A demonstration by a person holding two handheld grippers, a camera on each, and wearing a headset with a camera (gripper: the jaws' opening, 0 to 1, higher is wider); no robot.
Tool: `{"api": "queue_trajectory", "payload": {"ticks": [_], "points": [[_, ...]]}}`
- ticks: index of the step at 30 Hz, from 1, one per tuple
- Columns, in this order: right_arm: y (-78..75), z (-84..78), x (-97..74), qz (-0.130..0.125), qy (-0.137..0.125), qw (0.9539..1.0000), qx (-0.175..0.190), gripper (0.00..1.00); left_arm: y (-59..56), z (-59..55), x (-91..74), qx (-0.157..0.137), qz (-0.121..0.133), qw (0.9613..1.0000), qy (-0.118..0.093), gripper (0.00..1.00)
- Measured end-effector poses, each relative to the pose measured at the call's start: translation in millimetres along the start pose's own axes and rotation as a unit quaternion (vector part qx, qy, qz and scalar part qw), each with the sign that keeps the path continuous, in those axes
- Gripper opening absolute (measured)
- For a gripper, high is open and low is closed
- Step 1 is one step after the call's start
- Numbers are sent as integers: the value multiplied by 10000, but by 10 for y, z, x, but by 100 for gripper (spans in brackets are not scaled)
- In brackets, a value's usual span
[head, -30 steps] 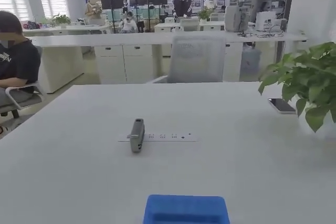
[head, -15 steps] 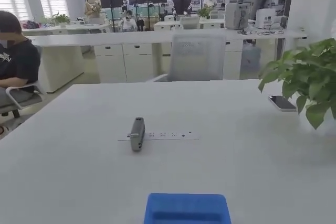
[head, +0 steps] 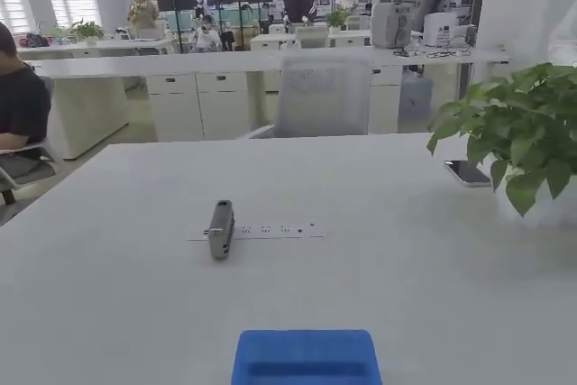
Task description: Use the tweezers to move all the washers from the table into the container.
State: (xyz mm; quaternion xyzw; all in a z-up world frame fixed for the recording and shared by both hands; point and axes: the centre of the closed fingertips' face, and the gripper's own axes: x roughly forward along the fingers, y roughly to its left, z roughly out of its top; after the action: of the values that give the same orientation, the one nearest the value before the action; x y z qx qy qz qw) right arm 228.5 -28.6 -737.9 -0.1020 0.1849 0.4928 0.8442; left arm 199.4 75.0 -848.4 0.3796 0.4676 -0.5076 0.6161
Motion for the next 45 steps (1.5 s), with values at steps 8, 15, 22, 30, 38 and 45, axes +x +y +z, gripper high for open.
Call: {"api": "queue_trajectory", "payload": {"ticks": [8, 15, 22, 30, 38, 45], "points": [[-158, 47, -241, -404, -127, 9990, 166, 58, 24, -73, 88, 231, 47, 9990, 375, 0], [-255, 15, -403, -724, -109, 9970, 256, 61, 23, -130, 114, 443, 106, 9972, 596, 0], [-280, 60, -536, -944, -400, 9936, 470, 66, 21, -166, 116, 313, 136, 9975, 624, 0], [-218, 29, -536, -959, -309, 9941, 405, 68, 34, -225, -38, -257, 478, 9983, 211, 3], [-178, 138, -521, -941, -346, 9942, 401, 76, 42, -232, -485, -1553, 1038, 9742, -1263, 22], [-151, 200, -516, -1012, -384, 9931, 456, 81, 145, -67, -1149, -2339, 1861, 9043, -3047, 40]]}}
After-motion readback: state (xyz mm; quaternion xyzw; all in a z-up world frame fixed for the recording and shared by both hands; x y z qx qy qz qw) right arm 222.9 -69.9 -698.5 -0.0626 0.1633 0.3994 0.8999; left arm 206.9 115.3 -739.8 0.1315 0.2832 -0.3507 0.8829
